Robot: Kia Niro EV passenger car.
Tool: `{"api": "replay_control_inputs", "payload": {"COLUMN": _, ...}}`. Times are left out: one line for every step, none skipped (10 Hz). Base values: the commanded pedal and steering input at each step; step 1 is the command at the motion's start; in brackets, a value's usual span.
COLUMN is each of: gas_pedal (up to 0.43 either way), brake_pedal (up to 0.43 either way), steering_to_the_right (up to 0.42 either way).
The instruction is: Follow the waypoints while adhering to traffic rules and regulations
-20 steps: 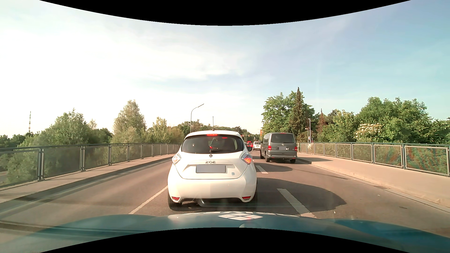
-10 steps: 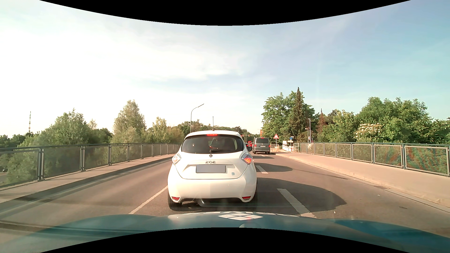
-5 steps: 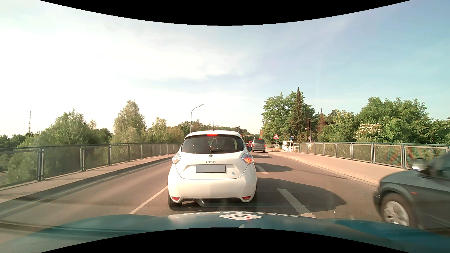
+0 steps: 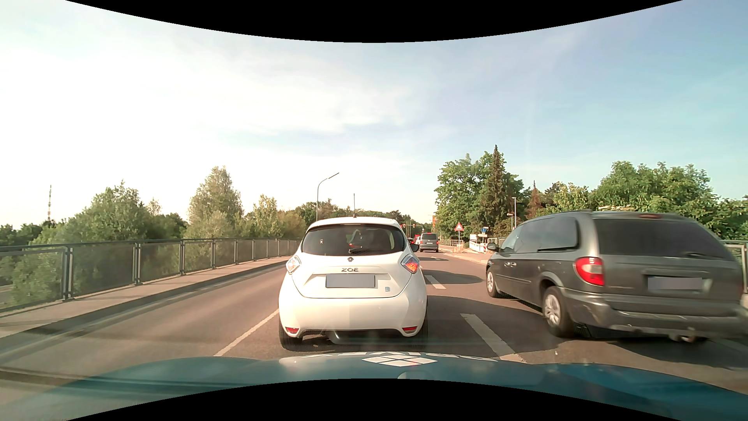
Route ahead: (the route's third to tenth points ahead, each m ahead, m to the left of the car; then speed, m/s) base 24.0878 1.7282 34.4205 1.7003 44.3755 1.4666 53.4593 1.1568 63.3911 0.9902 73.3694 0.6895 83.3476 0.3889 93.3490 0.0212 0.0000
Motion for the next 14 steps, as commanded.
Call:
{"api": "replay_control_inputs", "payload": {"gas_pedal": 0.000, "brake_pedal": 0.305, "steering_to_the_right": -0.002}}
{"api": "replay_control_inputs", "payload": {"gas_pedal": 0.000, "brake_pedal": 0.305, "steering_to_the_right": -0.002}}
{"api": "replay_control_inputs", "payload": {"gas_pedal": 0.000, "brake_pedal": 0.299, "steering_to_the_right": -0.001}}
{"api": "replay_control_inputs", "payload": {"gas_pedal": 0.000, "brake_pedal": 0.305, "steering_to_the_right": -0.002}}
{"api": "replay_control_inputs", "payload": {"gas_pedal": 0.000, "brake_pedal": 0.305, "steering_to_the_right": -0.001}}
{"api": "replay_control_inputs", "payload": {"gas_pedal": 0.000, "brake_pedal": 0.305, "steering_to_the_right": -0.001}}
{"api": "replay_control_inputs", "payload": {"gas_pedal": 0.000, "brake_pedal": 0.305, "steering_to_the_right": -0.002}}
{"api": "replay_control_inputs", "payload": {"gas_pedal": 0.000, "brake_pedal": 0.299, "steering_to_the_right": -0.002}}
{"api": "replay_control_inputs", "payload": {"gas_pedal": 0.000, "brake_pedal": 0.189, "steering_to_the_right": -0.001}}
{"api": "replay_control_inputs", "payload": {"gas_pedal": 0.000, "brake_pedal": 0.000, "steering_to_the_right": -0.002}}
{"api": "replay_control_inputs", "payload": {"gas_pedal": 0.000, "brake_pedal": 0.000, "steering_to_the_right": -0.001}}
{"api": "replay_control_inputs", "payload": {"gas_pedal": 0.000, "brake_pedal": 0.000, "steering_to_the_right": -0.002}}
{"api": "replay_control_inputs", "payload": {"gas_pedal": 0.000, "brake_pedal": 0.000, "steering_to_the_right": -0.001}}
{"api": "replay_control_inputs", "payload": {"gas_pedal": 0.087, "brake_pedal": 0.000, "steering_to_the_right": -0.002}}
